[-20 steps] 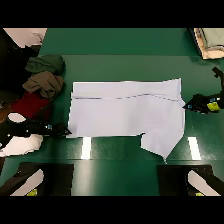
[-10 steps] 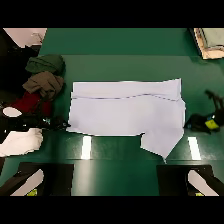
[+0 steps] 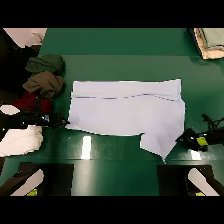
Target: Fold the shirts.
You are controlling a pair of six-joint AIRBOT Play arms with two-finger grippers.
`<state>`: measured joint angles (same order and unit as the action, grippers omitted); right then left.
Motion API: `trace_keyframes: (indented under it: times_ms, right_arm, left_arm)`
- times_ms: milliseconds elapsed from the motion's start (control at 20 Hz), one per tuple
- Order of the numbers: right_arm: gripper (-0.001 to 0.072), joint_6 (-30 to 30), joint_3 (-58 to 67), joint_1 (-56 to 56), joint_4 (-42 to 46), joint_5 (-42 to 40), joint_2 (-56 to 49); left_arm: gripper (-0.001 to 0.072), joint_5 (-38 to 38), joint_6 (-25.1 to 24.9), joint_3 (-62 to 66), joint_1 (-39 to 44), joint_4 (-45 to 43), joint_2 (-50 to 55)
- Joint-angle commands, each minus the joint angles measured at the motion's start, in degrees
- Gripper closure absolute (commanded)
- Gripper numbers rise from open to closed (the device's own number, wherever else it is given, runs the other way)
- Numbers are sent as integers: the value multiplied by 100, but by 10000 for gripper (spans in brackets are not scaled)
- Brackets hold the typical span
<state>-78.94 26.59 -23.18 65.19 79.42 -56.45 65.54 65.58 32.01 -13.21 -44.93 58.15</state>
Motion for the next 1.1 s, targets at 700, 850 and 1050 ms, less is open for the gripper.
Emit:
trace_keyframes:
  times_ms: [700,850,1050]
  right_arm:
    - [698,-166,734,715,1729,1202,1626]
    - [698,-251,1014,992,1432,868,1897]
    - [698,-404,1871,1694,1397,323,1086]
  left_arm:
    - [687,1174,651,-332,-4,-1158,-1475]
    - [687,730,682,-129,-4,-540,-1528]
    - [687,-317,640,597,424,-326,-1099]
